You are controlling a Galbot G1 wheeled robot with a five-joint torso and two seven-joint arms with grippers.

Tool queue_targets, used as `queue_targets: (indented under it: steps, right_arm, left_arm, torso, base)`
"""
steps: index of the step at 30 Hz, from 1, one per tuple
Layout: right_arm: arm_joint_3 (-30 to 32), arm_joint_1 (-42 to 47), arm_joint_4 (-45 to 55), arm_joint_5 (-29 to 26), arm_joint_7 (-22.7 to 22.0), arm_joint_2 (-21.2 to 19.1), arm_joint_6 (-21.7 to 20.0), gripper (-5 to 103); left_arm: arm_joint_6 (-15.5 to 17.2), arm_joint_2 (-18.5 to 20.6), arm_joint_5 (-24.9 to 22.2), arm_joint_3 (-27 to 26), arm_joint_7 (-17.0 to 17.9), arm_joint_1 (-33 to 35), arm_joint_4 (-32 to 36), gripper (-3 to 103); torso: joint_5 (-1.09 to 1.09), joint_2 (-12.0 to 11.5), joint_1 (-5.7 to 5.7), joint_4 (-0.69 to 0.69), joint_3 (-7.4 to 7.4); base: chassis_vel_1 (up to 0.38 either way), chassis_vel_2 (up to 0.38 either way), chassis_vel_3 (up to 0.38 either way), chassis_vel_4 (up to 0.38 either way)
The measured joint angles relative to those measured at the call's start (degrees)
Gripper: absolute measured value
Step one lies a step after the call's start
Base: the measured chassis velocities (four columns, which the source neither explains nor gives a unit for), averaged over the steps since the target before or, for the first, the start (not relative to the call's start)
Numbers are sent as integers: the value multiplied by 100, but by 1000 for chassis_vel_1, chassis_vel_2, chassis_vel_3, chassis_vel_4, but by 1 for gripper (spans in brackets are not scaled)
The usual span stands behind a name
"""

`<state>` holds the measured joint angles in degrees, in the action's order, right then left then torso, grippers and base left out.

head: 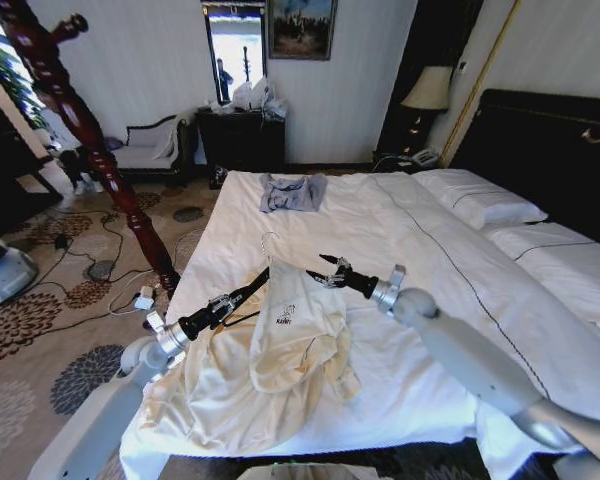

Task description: Pick up the clothes from the bed and hang them on the clothes hanger.

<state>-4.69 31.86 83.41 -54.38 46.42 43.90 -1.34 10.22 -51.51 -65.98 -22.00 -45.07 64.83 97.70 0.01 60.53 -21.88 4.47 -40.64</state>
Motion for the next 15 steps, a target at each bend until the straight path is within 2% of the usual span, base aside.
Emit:
queue_targets:
  steps: [3,8,10,14,15]
  right_arm:
    - [-126,-236,-335,367,341,-23,-190,100]
    - [-311,-493,-639,480,426,115,-305,100]
    - [-480,-717,-880,559,447,273,-308,100]
    - [-586,-908,-1088,619,494,395,-298,100]
    - [-620,-988,-1202,676,605,432,-289,100]
  left_arm:
    - [0,20,-9,107,-27,-81,5,14]
    - [0,45,-15,208,-51,-147,3,14]
    - [0,49,-21,225,-53,-157,8,14]
    - [0,45,-27,239,-65,-171,10,14]
    - [0,34,-27,253,-66,-188,8,9]
  torso:
    - [-1,0,0,0,0]
    - [0,0,0,1,0]
    - [0,0,0,-4,0]
    - [-1,0,0,-5,1]
    - [-1,0,0,-4,1]
  base:
    - [0,0,0,0]
    - [0,0,0,0]
    - [0,0,0,0]
    - [0,0,0,0]
    - [0,0,0,0]
